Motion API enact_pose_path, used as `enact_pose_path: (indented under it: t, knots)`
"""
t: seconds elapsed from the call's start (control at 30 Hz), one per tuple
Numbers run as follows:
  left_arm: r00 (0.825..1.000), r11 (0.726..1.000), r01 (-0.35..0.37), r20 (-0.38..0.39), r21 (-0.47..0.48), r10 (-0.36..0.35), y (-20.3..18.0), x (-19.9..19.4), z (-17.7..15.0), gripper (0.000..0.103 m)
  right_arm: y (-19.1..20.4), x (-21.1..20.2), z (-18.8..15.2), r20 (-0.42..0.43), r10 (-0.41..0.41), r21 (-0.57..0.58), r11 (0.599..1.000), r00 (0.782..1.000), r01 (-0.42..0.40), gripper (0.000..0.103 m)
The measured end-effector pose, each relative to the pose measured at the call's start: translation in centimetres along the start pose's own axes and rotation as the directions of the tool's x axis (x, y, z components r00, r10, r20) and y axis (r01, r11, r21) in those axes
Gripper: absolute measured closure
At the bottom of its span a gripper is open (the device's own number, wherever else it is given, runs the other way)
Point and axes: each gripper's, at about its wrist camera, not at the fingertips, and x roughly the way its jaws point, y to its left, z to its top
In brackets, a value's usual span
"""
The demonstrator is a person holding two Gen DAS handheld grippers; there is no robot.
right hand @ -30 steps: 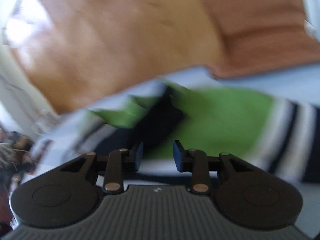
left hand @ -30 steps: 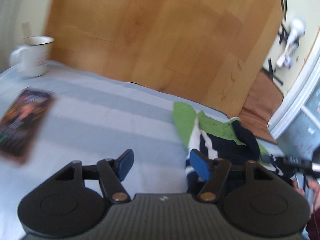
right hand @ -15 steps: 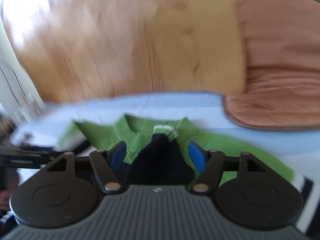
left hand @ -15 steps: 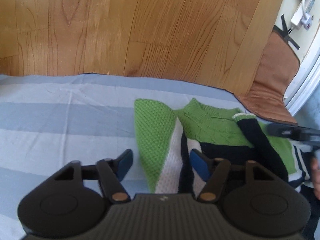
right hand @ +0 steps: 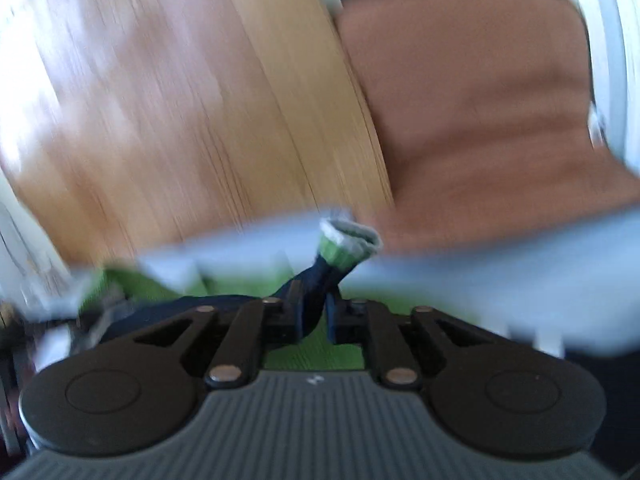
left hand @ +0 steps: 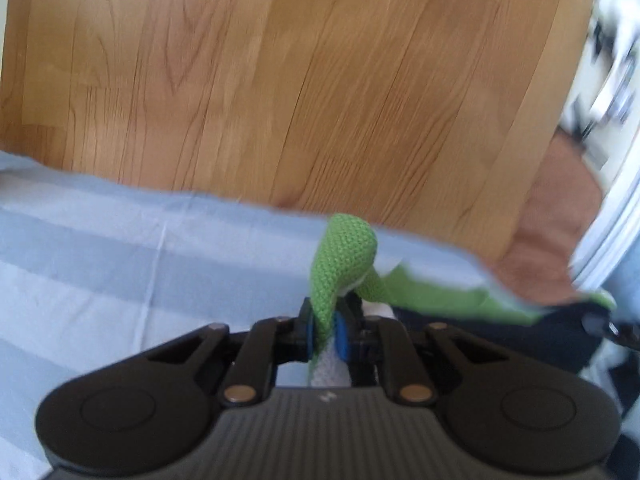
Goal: Fold small clothes
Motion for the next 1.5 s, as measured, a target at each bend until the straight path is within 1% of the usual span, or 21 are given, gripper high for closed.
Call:
enact_pose_path:
  t: [0.03,0.07,0.13,0.2,0.33,0.43,0.53,0.63,0.7,0.77,0.83,0.93,1.03,1.07,1.13,1.2,1.23,1.27,1.37,1.43,1.5]
  knots:
    - [0.998,0.999,-0.046,-0.041,0.018,0.046,-0.2,1.1,-0.5,0.083,-0.2,0.5,-1.2,-0.057,-0.041,-0.027,0.999,0.998,0.039,0.082]
    - [0.997,0.997,-0.065,-0.029,0.036,0.066,-0.4,1.4,-0.9,0.08,-0.5,0.6,-2.3,-0.085,-0.057,-0.041,0.998,0.995,0.054,0.078]
    - [0.994,0.991,-0.109,-0.012,0.074,0.11,-0.7,0.8,-0.9,0.066,-1.2,-0.9,-3.4,-0.05,-0.043,-0.028,0.999,0.998,0.041,0.07]
    - [0.991,0.989,-0.136,0.006,0.063,0.136,-0.4,-0.2,-0.7,0.061,-2.2,-2.7,-3.7,-0.016,-0.057,0.009,0.998,0.998,0.057,0.067]
    - [0.991,0.995,-0.102,0.086,-0.006,0.102,0.2,-3.7,-0.4,0.064,-4.3,-6.5,-4.3,0.069,-0.076,0.08,0.994,0.995,0.071,0.067]
    - [0.993,0.999,-0.027,0.116,0.031,0.023,-1.1,-5.2,-0.3,0.064,-6.8,-9.0,-4.0,0.161,-0.145,0.223,0.969,0.976,0.107,0.067]
    - [0.994,0.991,0.042,0.098,0.126,-0.054,-3.4,-4.9,-0.5,0.064,-10.7,-12.1,-5.5,0.227,-0.224,0.402,0.908,0.948,0.119,0.067]
    - [0.995,0.977,0.07,0.062,0.199,-0.084,-5.1,-3.4,-1.5,0.064,-13.6,-14.3,-6.8,0.225,-0.313,0.486,0.857,0.923,0.173,0.067]
    - [0.998,0.976,0.058,0.017,0.21,-0.063,-5.5,-1.4,-2.5,0.063,-15.1,-15.3,-7.4,0.223,-0.35,0.526,0.829,0.91,0.19,0.067]
    - [0.999,0.979,0.027,-0.026,0.204,-0.022,-5.0,0.5,-3.2,0.064,-16.4,-15.6,-7.7,0.219,-0.363,0.558,0.808,0.906,0.189,0.067]
    - [1.0,0.981,0.025,0.006,0.191,-0.026,-4.7,0.1,-3.0,0.06,-17.3,-15.5,-7.8,0.213,-0.35,0.575,0.8,0.912,0.173,0.067]
    - [1.0,0.983,0.009,0.001,0.185,-0.01,-4.6,0.5,-3.1,0.06,-17.6,-14.0,-7.5,0.221,-0.301,0.579,0.806,0.928,0.123,0.066]
    - [1.0,0.981,0.002,0.005,0.192,-0.003,-5.1,0.2,-3.0,0.06,-16.8,-11.5,-6.4,0.195,-0.224,0.555,0.828,0.955,0.081,0.067]
    - [1.0,0.982,0.002,0.006,0.191,-0.003,-5.1,0.2,-3.0,0.06,-15.9,-10.2,-5.7,0.214,-0.175,0.529,0.848,0.961,0.036,0.067]
    - [1.0,0.982,0.006,0.006,0.187,-0.008,-5.3,0.1,-3.2,0.06,-13.5,-7.8,-4.0,0.261,-0.077,0.434,0.9,0.962,-0.046,0.064]
    - [1.0,0.983,0.009,0.006,0.181,-0.01,-5.1,0.1,-3.2,0.06,-12.2,-5.8,-2.3,0.267,0.025,0.379,0.916,0.963,-0.129,0.065]
    - [1.0,0.983,0.008,0.007,0.181,-0.01,-5.2,0.1,-3.2,0.06,-12.0,-5.5,-1.8,0.271,0.033,0.377,0.916,0.962,-0.137,0.065]
    - [1.0,0.983,0.006,0.008,0.182,-0.008,-5.3,-0.1,-3.3,0.06,-12.1,-5.6,-1.5,0.286,0.015,0.378,0.917,0.958,-0.128,0.065]
    - [1.0,0.983,0.006,0.01,0.186,-0.008,-5.3,-0.1,-3.4,0.057,-14.4,-7.6,-2.2,0.34,-0.062,0.408,0.909,0.938,-0.088,0.064]
    - [1.0,0.982,0.009,0.008,0.187,-0.011,-5.4,0.0,-3.3,0.055,-16.3,-8.8,-3.3,0.335,-0.137,0.457,0.889,0.932,-0.033,0.064]
    - [1.0,0.982,0.01,0.008,0.189,-0.012,-5.5,0.1,-3.3,0.054,-17.8,-9.3,-4.3,0.301,-0.19,0.497,0.867,0.934,0.016,0.064]
